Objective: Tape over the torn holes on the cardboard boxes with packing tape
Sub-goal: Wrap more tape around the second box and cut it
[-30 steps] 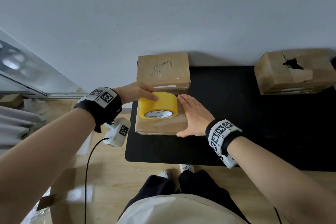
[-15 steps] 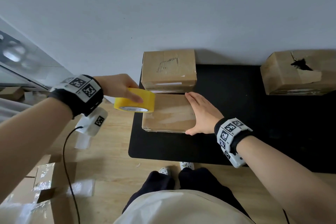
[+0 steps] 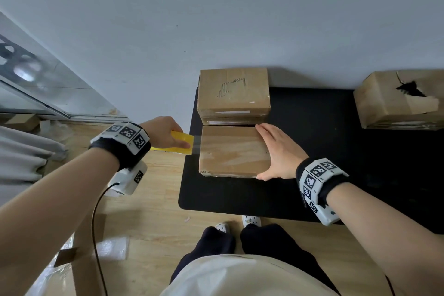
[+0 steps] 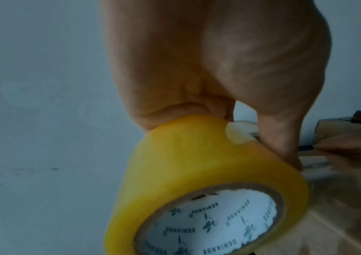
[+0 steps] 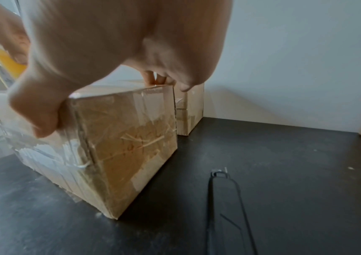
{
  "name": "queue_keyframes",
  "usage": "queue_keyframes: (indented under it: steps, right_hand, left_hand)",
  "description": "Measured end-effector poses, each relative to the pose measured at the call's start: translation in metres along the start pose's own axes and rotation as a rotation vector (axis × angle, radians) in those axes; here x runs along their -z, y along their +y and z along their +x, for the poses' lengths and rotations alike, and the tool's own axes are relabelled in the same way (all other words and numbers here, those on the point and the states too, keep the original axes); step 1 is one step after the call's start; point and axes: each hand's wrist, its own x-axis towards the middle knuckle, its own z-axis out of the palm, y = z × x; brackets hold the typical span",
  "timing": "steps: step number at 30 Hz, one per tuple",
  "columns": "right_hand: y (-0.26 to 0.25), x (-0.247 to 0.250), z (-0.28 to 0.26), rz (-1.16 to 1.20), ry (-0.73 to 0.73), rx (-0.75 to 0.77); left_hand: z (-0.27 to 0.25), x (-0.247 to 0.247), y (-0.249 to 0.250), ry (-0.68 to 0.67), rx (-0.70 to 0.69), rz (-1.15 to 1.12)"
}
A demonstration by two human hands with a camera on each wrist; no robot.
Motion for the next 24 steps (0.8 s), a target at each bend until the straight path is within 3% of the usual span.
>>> queue_keyframes:
  steps: [14,17,24]
  right_hand:
    - [-0.010,0.004,-0.001,-0.139,-0.081,0.022]
    - [-0.032,0.002,0.001,-0.200,-0.114,0.081]
    - [-0.099,-0.029,0.025,-0.269,-0.020,0.240]
  left_hand:
    - [0.018,-0.023,-0.003,-0.007,0.051,-0.023]
    - [0.014,-0.024,-0.003,0.007,0.035,-0.075]
    - [0.013,-0.027,-0.012,-0.026,0.000,-0.147]
